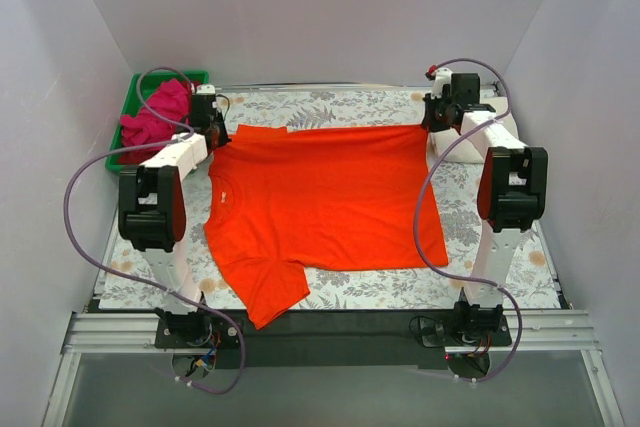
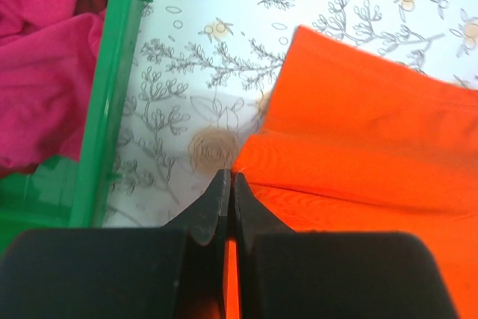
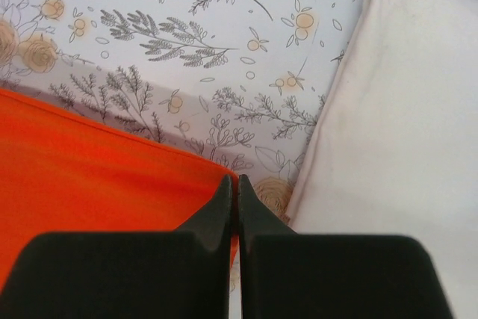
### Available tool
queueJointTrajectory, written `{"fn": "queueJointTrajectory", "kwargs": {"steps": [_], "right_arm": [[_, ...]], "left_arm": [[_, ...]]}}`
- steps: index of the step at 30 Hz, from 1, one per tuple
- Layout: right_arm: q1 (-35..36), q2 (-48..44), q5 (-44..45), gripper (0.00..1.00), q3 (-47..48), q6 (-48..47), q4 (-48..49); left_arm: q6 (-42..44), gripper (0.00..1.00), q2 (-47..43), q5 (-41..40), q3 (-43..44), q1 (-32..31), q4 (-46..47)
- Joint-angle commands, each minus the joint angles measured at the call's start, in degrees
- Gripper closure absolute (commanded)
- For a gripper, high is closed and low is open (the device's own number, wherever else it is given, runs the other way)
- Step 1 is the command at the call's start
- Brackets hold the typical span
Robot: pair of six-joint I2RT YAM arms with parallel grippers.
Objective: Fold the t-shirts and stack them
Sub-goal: Fold the tshirt
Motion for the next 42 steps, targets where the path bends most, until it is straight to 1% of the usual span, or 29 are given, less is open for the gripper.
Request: {"fn": "queueJointTrajectory", "kwargs": {"steps": [1,7,12,13,17,22,26,30,33,35,37,38,39,40,41,42], "right_arm": [[-0.8,-5.3,-0.5,0.99,-3.9,-1.0,1.8],[-0.8,-11.0,0.1,0.99,-11.0,-0.3,1.5],[-0.8,-15.2,2.5,0.99,-17.8,1.1,1.6],[-0.9,-18.2,4.2,0.99,-19.9,1.9,1.5],[-0.8,-19.9,5.3,0.99,-21.4,2.3,1.6],[-0.8,-20.2,6.3,0.99,-24.5,3.9,2.3],[-0.9,-19.0,6.4,0.99,-26.9,5.8,3.4],[-0.8,-17.8,5.9,0.99,-27.8,7.4,3.5],[-0.8,-17.5,6.5,0.99,-28.3,7.5,3.5],[-0.9,-17.7,6.1,0.97,-28.7,7.7,3.4],[-0.8,-17.8,5.2,0.92,-29.3,8.7,3.4],[-0.9,-18.0,4.9,0.86,-29.6,8.7,3.3],[-0.8,-18.2,4.5,0.82,-29.9,9.9,3.3],[-0.8,-19.1,4.4,0.78,-30.6,11.2,3.2],[-0.9,-19.6,4.4,0.71,-31.0,11.9,3.3],[-0.9,-20.3,4.4,0.67,-31.3,12.7,3.3]], "left_arm": [[-0.4,1.0,-7.3,-0.2,-4.2,0.9,0.4],[-2.8,1.0,-13.0,0.9,-11.1,0.9,-2.3],[-4.9,1.0,-16.6,1.0,-15.2,0.9,-3.6],[-5.8,1.0,-18.3,1.6,-16.8,0.8,-4.0],[-6.5,1.0,-19.1,1.3,-17.7,0.8,-4.8],[-7.7,1.0,-19.0,1.9,-19.8,0.8,-5.4],[-9.4,1.0,-16.9,3.6,-21.0,0.8,-5.7],[-11.8,1.0,-15.2,1.2,-21.7,0.8,-6.3],[-12.6,1.0,-15.7,0.8,-22.2,0.8,-6.5],[-13.3,1.0,-16.2,0.2,-22.3,0.8,-6.8],[-14.5,1.0,-17.0,0.4,-22.8,0.8,-7.1],[-14.9,0.97,-17.3,0.7,-23.0,0.8,-7.5],[-15.4,0.88,-18.2,0.9,-23.5,0.8,-7.6],[-15.7,0.83,-18.8,1.4,-23.6,0.8,-7.9],[-16.3,0.77,-19.4,1.6,-23.7,0.8,-8.4],[-16.4,0.65,-20.2,2.1,-23.5,0.8,-8.7]]}}
